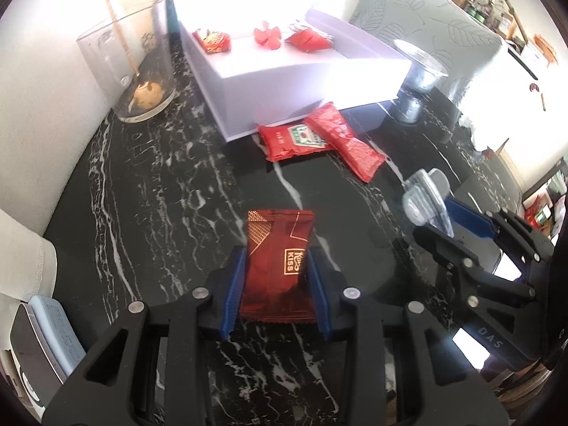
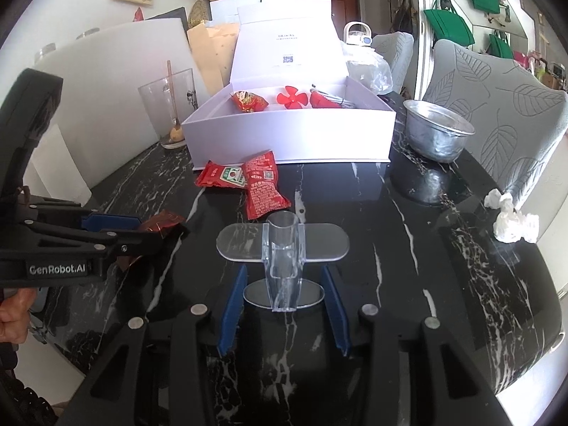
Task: Organize objects
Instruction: 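Lift the Kiss packet with the left gripper toward the box while the right gripper carries the clear stand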
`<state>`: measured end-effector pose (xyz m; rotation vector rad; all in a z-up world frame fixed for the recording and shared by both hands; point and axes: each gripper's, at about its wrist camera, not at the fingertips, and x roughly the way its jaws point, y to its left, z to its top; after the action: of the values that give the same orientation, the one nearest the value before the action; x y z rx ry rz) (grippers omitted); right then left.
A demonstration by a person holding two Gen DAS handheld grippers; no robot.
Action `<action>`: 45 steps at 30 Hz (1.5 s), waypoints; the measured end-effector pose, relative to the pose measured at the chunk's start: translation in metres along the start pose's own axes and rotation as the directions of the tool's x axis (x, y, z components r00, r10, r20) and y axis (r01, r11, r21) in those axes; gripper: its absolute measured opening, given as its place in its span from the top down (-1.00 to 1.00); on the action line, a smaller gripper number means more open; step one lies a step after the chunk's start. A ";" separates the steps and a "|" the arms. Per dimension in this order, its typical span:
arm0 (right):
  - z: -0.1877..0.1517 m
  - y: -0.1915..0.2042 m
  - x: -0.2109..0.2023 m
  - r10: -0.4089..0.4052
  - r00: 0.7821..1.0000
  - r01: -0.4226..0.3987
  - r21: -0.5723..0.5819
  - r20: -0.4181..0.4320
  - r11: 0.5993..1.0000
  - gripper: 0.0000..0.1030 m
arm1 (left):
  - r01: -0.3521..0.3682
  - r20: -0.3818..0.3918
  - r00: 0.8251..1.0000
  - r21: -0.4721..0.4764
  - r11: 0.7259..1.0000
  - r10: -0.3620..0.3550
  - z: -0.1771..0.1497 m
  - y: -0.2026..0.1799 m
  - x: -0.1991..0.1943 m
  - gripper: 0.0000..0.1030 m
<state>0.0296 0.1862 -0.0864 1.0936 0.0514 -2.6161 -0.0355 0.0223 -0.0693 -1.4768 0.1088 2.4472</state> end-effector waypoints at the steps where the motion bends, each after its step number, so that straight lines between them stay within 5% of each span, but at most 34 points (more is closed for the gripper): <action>1: 0.000 0.000 -0.001 0.001 1.000 -0.001 0.001 0.002 1.000 0.15 | 0.009 -0.005 1.000 -0.011 1.000 -0.009 0.001 0.002 0.000 0.36; 21: 0.026 0.007 -0.026 0.041 0.998 -0.041 -0.014 0.053 0.999 0.15 | 0.018 0.045 0.999 -0.004 1.000 -0.018 0.017 -0.003 -0.031 0.36; 33: 0.059 0.015 -0.052 0.083 0.989 -0.074 -0.076 0.119 0.994 0.15 | 0.020 0.143 0.989 0.030 0.999 -0.024 0.043 -0.011 -0.068 0.36; 45: 0.083 0.006 -0.059 0.034 0.991 -0.018 -0.126 0.128 0.992 0.15 | 0.001 0.191 0.981 0.079 0.997 -0.016 0.071 -0.025 -0.082 0.36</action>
<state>0.0136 0.1842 0.0143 0.8749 0.1680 -2.6150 -0.0531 0.0445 0.0385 -1.2002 0.1561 2.5324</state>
